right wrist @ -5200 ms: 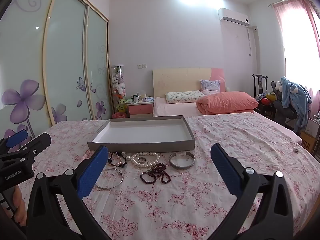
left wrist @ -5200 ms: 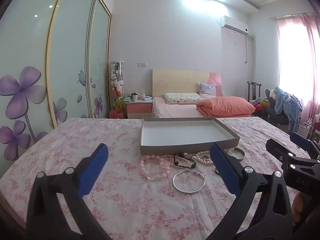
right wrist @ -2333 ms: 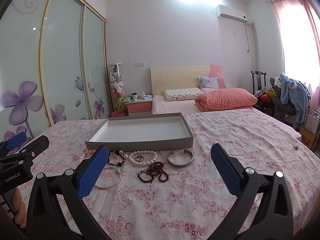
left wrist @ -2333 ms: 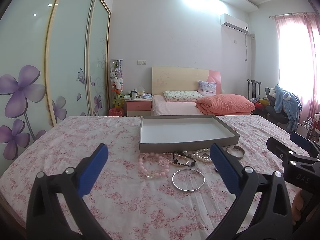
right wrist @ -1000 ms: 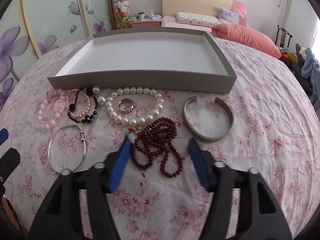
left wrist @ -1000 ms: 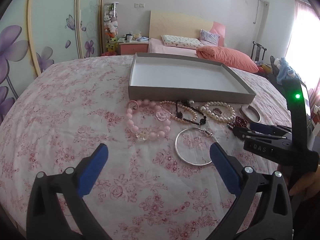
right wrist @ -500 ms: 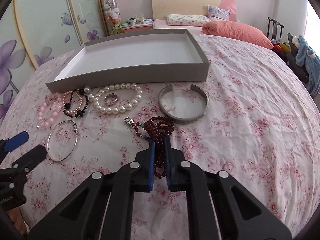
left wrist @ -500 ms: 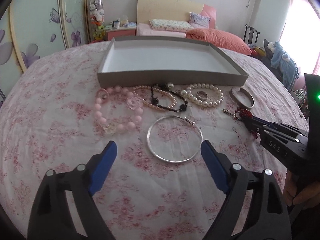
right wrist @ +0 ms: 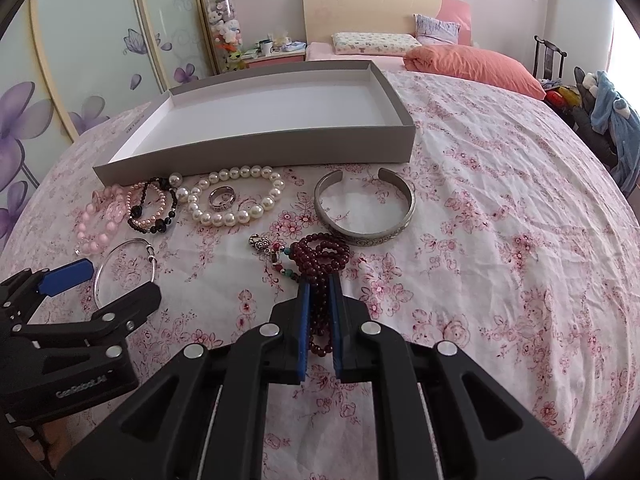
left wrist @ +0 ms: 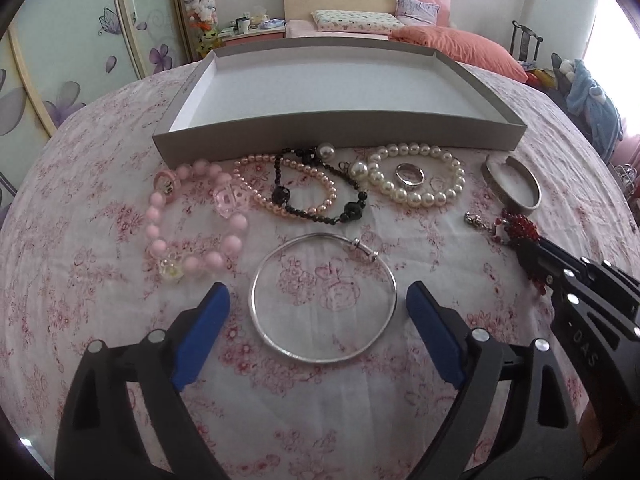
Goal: Organize jewelry
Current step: 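Close the left tool on the thin silver bangle while the right tool holds the necklace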
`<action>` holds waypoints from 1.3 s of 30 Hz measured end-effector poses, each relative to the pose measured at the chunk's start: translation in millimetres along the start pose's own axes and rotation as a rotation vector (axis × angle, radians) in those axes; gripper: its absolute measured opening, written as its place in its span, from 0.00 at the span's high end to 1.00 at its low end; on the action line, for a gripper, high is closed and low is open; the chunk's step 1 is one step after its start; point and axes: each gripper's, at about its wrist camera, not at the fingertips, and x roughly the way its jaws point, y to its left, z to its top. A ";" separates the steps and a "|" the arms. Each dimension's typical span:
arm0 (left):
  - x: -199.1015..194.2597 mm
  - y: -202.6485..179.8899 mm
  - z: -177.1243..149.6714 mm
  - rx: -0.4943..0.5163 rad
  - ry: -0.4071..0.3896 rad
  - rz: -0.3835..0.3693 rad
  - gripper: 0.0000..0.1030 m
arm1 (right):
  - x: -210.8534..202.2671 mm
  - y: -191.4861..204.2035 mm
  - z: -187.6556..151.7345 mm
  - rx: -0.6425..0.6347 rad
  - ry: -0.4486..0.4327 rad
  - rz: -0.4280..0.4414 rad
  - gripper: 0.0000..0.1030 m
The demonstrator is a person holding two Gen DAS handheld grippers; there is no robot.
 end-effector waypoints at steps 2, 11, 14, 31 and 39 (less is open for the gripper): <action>0.3 -3.5 0.6 0.000 -0.006 0.006 0.14 | 0.3 -0.5 0.7 0.001 0.000 0.001 0.90; -2.8 -0.6 2.7 -0.028 -0.031 0.012 0.30 | 0.4 -0.5 0.7 0.000 0.000 0.000 0.90; -3.5 -1.1 2.9 -0.024 -0.032 0.014 0.30 | 0.5 -0.4 0.8 0.001 0.000 0.001 0.90; -13.8 28.2 -10.6 -0.089 -0.038 -0.024 0.30 | -8.8 -2.0 2.6 0.020 -0.032 0.032 0.91; -33.2 51.4 -20.1 -0.134 -0.088 -0.009 0.30 | -27.3 6.7 4.4 0.009 -0.097 0.072 0.91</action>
